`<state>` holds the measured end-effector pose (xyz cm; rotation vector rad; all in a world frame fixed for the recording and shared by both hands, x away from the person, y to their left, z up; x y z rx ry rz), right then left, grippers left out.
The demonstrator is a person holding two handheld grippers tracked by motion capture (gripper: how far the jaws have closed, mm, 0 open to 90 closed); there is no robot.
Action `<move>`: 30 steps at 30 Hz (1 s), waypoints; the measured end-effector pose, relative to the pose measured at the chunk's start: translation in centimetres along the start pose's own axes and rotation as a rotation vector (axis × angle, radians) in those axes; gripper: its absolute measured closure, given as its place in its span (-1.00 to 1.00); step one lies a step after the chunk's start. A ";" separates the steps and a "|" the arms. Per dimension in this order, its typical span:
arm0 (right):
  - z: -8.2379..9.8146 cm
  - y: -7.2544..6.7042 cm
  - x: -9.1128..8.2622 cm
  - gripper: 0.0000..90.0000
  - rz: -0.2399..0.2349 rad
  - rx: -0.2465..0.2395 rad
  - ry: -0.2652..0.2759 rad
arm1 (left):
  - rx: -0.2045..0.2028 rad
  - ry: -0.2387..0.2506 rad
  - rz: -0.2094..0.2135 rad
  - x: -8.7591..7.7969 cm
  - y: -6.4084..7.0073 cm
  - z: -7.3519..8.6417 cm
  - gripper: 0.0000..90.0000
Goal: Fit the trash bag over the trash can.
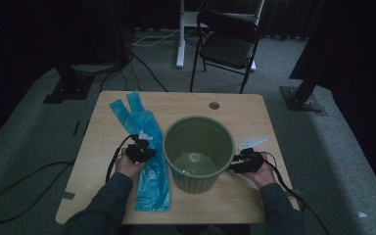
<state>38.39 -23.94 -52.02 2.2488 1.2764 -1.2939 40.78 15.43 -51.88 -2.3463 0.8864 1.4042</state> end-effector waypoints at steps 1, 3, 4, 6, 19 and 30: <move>-0.1 0.0 0.0 0.10 0.001 -0.003 0.000 | 0.003 0.004 0.003 -0.2 0.1 -0.1 0.97; -0.2 0.0 0.1 0.13 0.005 -0.004 -0.004 | 0.014 0.017 0.003 -0.6 0.3 -0.3 0.97; -0.3 -0.1 0.1 0.17 0.011 0.001 -0.009 | 0.019 0.020 0.001 -0.8 0.3 -0.3 0.97; -0.3 0.0 0.1 0.22 0.009 0.003 -0.009 | 0.017 0.036 0.006 -1.2 0.4 -0.5 0.97; -0.8 -0.1 -0.1 0.59 0.017 0.029 -0.015 | 0.006 0.124 0.048 -4.2 0.0 -1.3 0.97; -0.8 -0.1 0.0 0.48 0.014 0.035 -0.008 | 0.035 0.180 0.033 -6.9 -0.1 -2.7 0.97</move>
Point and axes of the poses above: each handheld gripper's, and its own axes: x roughly forward along the jaws, z roughly out of its underside, y roughly to its right, the point moved 2 cm from there along x, roughly forward along the jaws, and after that the axes turned 9 degrees about -y, right-handed, at the moved point
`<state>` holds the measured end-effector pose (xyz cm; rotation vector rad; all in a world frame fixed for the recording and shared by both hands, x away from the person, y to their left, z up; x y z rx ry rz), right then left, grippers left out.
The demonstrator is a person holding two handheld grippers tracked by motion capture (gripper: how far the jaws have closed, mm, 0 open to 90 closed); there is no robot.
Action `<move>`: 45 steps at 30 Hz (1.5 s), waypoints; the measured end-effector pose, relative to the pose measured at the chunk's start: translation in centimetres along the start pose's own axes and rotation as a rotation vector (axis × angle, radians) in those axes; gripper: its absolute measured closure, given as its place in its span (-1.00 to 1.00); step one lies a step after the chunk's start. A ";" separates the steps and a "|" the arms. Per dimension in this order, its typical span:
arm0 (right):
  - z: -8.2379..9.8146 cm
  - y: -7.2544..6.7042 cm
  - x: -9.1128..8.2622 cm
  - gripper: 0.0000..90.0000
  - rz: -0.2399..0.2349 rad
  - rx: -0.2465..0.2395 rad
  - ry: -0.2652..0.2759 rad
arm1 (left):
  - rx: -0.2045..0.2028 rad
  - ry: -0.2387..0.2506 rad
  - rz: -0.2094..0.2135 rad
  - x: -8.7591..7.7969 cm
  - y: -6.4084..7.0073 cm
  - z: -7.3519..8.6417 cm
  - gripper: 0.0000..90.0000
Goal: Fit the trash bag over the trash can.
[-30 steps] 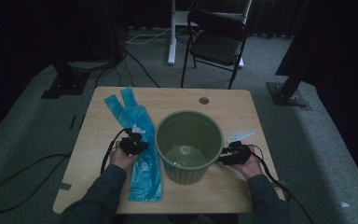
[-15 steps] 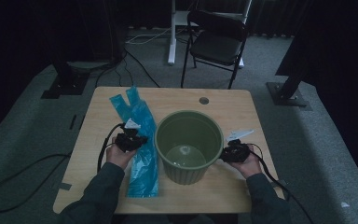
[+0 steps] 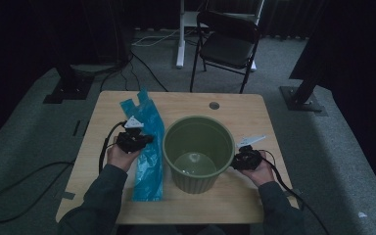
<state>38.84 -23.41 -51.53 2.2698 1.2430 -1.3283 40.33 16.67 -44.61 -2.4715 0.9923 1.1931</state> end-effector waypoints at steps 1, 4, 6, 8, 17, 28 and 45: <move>0.0 0.0 0.0 0.48 -0.001 0.000 0.000 | 0.003 0.003 -0.002 -0.2 0.0 -0.2 0.97; 0.1 0.0 0.1 0.48 0.000 -0.001 0.000 | 0.014 0.012 -0.010 -0.8 0.0 -0.7 0.97; 0.1 0.0 0.1 0.48 0.000 -0.003 0.001 | 0.018 0.021 -0.011 -1.1 0.1 -1.1 0.97; 0.1 0.0 0.0 0.48 0.003 -0.011 0.012 | 0.023 0.031 -0.016 -1.4 0.1 -1.5 0.97; 0.0 -0.3 -0.1 0.49 0.000 -0.028 0.023 | 0.035 0.085 -0.006 -2.8 0.6 -3.1 0.97; -0.1 -0.6 0.1 0.50 0.001 -0.044 0.013 | 0.056 0.153 -0.001 -4.8 1.3 -5.2 0.97; -0.2 -0.5 0.3 0.51 0.002 -0.039 0.013 | 0.051 0.261 0.041 -8.8 1.4 -6.9 0.97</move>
Point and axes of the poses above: each handheld gripper's, and its own axes: x roughly forward along the jaws, z roughly out of its underside, y roughly to its right, the point moved 2 cm from there along x, roughly forward along the jaws, and after that the axes turned 9 degrees about -y, right-handed, at the moved point
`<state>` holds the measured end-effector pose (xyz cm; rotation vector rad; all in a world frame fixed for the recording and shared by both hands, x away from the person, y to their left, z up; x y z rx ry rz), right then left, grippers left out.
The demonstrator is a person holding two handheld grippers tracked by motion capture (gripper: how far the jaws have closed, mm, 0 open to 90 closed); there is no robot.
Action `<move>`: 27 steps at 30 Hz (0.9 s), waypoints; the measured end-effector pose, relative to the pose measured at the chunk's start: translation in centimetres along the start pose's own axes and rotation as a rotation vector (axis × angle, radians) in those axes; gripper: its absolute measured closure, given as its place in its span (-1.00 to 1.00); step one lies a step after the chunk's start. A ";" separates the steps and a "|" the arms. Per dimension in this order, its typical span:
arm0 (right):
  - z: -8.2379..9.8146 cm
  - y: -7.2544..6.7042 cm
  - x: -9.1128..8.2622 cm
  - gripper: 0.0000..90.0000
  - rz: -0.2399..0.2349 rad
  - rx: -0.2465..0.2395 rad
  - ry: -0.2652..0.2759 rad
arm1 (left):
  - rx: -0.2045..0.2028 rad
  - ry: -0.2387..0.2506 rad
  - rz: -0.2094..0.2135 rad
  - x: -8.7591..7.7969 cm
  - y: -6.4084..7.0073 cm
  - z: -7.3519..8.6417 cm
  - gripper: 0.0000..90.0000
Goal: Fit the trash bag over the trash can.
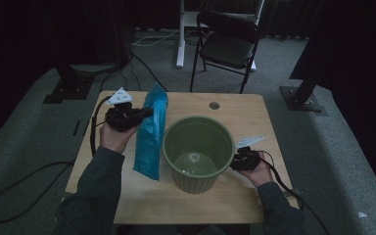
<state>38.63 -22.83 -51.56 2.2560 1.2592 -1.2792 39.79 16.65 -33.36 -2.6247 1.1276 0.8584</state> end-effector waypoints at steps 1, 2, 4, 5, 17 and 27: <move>0.0 0.0 0.0 0.51 0.001 -0.001 0.000 | -0.004 0.008 0.008 -0.1 0.0 -0.2 0.97; 0.0 0.0 0.0 0.52 0.001 -0.002 0.001 | -0.006 0.017 0.015 -0.1 0.1 -0.4 0.97; 0.0 0.0 0.0 0.52 0.000 -0.001 0.001 | -0.010 0.034 0.030 -0.1 0.3 -0.9 0.97; 0.0 0.0 0.0 0.52 0.000 -0.001 0.001 | -0.008 0.037 0.033 -0.1 0.5 -1.1 0.97; 0.0 -0.1 0.3 0.52 -0.003 -0.010 -0.010 | 0.023 0.077 0.075 0.6 2.3 -3.9 0.97; -0.2 -0.3 0.5 0.53 -0.008 -0.015 -0.007 | 0.051 0.075 0.100 1.8 3.7 -5.4 0.97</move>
Point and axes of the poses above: each handheld gripper's, and its own axes: x roughly forward along the jaws, z roughly out of its underside, y roughly to its right, the point moved 2 cm from there along x, roughly forward along the jaws, and after that the axes turned 9 degrees about -y, right-handed, at the moved point
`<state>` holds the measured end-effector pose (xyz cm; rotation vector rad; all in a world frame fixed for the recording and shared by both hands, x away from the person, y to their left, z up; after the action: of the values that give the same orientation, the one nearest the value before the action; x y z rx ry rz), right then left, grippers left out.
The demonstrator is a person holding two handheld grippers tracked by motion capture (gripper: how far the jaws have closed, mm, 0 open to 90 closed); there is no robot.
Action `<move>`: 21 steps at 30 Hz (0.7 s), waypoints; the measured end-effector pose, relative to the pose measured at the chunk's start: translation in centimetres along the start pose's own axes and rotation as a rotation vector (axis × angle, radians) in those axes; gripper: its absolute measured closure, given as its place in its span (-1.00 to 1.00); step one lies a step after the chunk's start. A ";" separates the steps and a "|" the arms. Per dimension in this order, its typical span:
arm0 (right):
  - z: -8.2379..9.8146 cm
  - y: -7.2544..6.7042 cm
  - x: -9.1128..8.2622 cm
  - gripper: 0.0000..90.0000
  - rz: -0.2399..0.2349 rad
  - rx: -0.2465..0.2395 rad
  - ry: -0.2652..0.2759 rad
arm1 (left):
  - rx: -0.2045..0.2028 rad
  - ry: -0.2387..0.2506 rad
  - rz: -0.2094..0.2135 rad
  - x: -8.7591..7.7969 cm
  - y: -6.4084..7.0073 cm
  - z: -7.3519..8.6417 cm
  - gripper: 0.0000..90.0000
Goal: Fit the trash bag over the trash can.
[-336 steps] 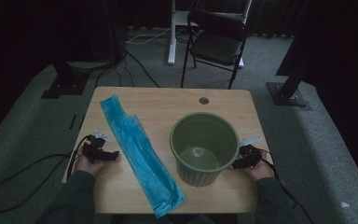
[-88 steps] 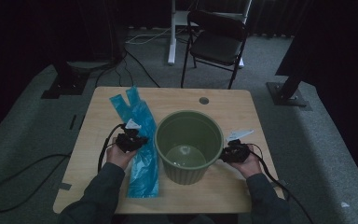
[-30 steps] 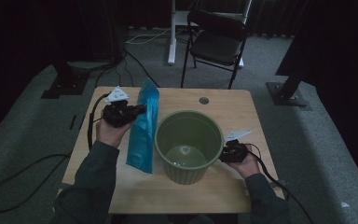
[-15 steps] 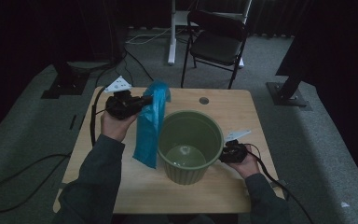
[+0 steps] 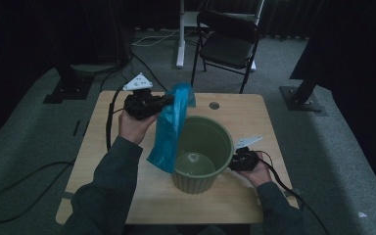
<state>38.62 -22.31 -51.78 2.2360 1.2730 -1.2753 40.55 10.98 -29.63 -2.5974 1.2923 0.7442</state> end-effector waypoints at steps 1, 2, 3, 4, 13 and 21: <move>0.0 -0.1 0.1 0.53 -0.002 -0.004 0.000 | -0.003 0.004 0.007 0.1 0.1 -0.1 0.97; -0.1 -0.1 0.1 0.53 -0.004 -0.009 -0.003 | -0.002 0.003 0.008 0.3 0.1 -0.2 0.97; -0.1 -0.3 0.2 0.53 -0.008 -0.012 -0.004 | -0.001 0.001 0.005 0.4 0.2 -0.3 0.97; -0.2 -0.3 0.2 0.53 -0.011 -0.019 -0.007 | -0.001 0.001 0.007 0.6 0.3 -0.4 0.97; -0.3 -0.8 0.5 0.53 -0.024 -0.037 -0.020 | 0.005 0.000 0.016 1.7 0.8 -0.9 0.97; -0.3 -0.8 0.4 0.52 -0.021 -0.041 -0.020 | 0.002 0.007 0.008 2.6 0.8 -1.8 0.96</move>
<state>38.23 -21.42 -51.80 2.1818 1.3071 -1.2649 41.95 8.04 -29.29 -2.5975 1.3062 0.7352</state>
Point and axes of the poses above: each handheld gripper's, and its own axes: x roughly forward along the jaws, z roughly out of its underside, y roughly to its right, the point moved 2 cm from there along x, roughly forward along the jaws, and after that the axes turned 9 degrees about -y, right-handed, at the moved point
